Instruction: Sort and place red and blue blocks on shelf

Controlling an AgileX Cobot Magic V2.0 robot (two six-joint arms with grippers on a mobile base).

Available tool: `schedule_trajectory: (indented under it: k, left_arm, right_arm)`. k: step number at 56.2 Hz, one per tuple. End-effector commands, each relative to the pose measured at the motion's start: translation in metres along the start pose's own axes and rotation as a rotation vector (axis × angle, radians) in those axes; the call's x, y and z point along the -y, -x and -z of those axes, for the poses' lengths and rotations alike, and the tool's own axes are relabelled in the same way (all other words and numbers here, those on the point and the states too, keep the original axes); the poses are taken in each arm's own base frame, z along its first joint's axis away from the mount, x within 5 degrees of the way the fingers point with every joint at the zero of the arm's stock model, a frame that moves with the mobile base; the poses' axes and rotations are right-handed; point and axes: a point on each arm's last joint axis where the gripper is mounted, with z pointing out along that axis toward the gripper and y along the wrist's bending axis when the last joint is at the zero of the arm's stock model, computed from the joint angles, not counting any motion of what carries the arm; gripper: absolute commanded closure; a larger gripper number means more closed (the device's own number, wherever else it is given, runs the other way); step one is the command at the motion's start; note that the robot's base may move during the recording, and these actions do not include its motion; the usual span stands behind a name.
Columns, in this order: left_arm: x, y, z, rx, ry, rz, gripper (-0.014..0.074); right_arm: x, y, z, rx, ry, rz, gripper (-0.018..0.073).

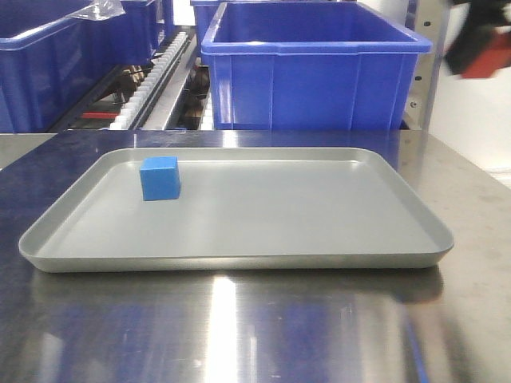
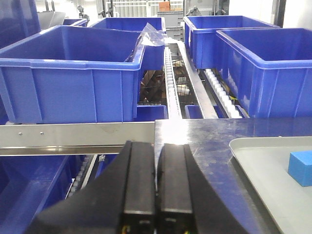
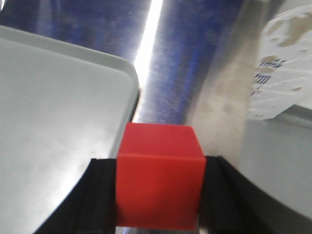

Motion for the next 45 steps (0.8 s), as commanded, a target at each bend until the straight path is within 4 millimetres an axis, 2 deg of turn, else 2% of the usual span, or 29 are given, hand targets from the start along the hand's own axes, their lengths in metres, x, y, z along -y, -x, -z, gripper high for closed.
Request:
schedule_trajectory:
  k: [1, 14, 25, 36, 45]
  left_arm:
    - [-0.001, -0.001, 0.001, 0.077, 0.009, 0.008, 0.0517]
    - [-0.001, -0.001, 0.001, 0.077, 0.009, 0.008, 0.0517]
    - [-0.001, -0.001, 0.001, 0.077, 0.009, 0.008, 0.0517]
    - [-0.001, -0.001, 0.001, 0.077, 0.009, 0.008, 0.0517]
    - [-0.001, -0.001, 0.001, 0.077, 0.009, 0.008, 0.0517]
  right_arm:
    - [0.008, -0.003, 0.036, 0.221, -0.036, -0.010, 0.0260]
    - [0.015, -0.061, 0.084, 0.432, -0.080, -0.111, 0.0260]
    - [0.015, -0.103, 0.107, 0.509, -0.109, -0.161, 0.0260]
    - [0.010, -0.128, 0.125, 0.593, -0.124, -0.124, 0.0260]
    - [0.009, -0.137, 0.133, 0.638, -0.145, -0.084, 0.0260]
